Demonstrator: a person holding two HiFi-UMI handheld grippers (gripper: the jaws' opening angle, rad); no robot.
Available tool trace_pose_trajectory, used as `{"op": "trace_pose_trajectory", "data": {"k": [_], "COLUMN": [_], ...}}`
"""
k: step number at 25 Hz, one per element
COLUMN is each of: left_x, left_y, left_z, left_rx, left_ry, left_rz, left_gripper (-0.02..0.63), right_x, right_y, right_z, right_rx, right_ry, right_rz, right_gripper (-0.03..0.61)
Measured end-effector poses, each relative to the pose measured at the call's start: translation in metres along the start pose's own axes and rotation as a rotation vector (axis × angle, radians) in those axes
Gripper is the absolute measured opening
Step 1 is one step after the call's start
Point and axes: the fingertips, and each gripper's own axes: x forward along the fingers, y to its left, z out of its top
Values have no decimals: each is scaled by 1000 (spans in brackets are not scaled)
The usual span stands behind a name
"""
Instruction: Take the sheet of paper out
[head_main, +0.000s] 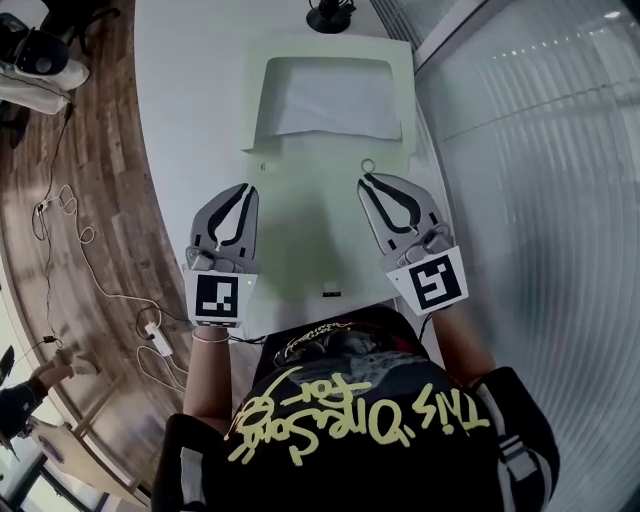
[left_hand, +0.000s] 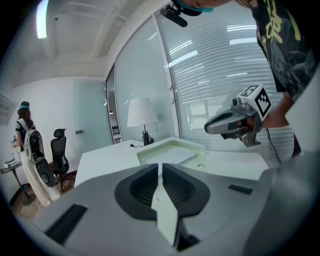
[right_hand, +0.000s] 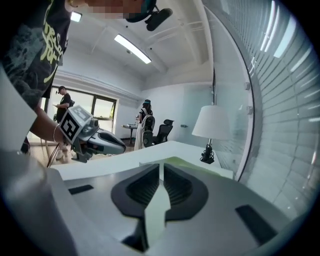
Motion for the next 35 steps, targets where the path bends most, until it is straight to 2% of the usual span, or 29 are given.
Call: {"op": "trace_pose_trajectory", "data": {"k": [2,3,5,7,9,10,16,18,23,27,35], "left_x": [1,2,4,7,10,12,26,31,47,60,87], "left_y": [0,0,0,1,3,4,7,4,-4,-3,-17], "left_z": [-2,-2,1,1,-1,-1,0,-5,-21,-21,-32], "left_rx": [49,76,151,216,250,271,439,483,575,628,719], "left_ry": [27,38,42,54,84,93,140,161,230,251,288], "left_rz": [4,7,14,19,19,19,18,4,-51,-56,-120], "left_gripper": [15,15,21,74,123,132,149,152,167,167,172], "right_x": [-1,-2,-1,0,3,4,13,15,23,32,49], "right_y": [0,-1,-3,-4,-3,-3,-12,-14,-21,-25,-31], "right_z": [-15,-20,-24,-25,-28,-29,-41,-48,-60,-69,-88], "right_rx": [-137,-171,-196,-206,-218,-228,-274,-332,-431,-483,-542], "right_ry": [120,155,183,187,197,205,234,259,308,362,434], "right_rz": [35,37,23,24,39,43,-2,-16,-28,-26,-14], "right_gripper": [11,12,12,15,69,101,104,104,112,135,156]}}
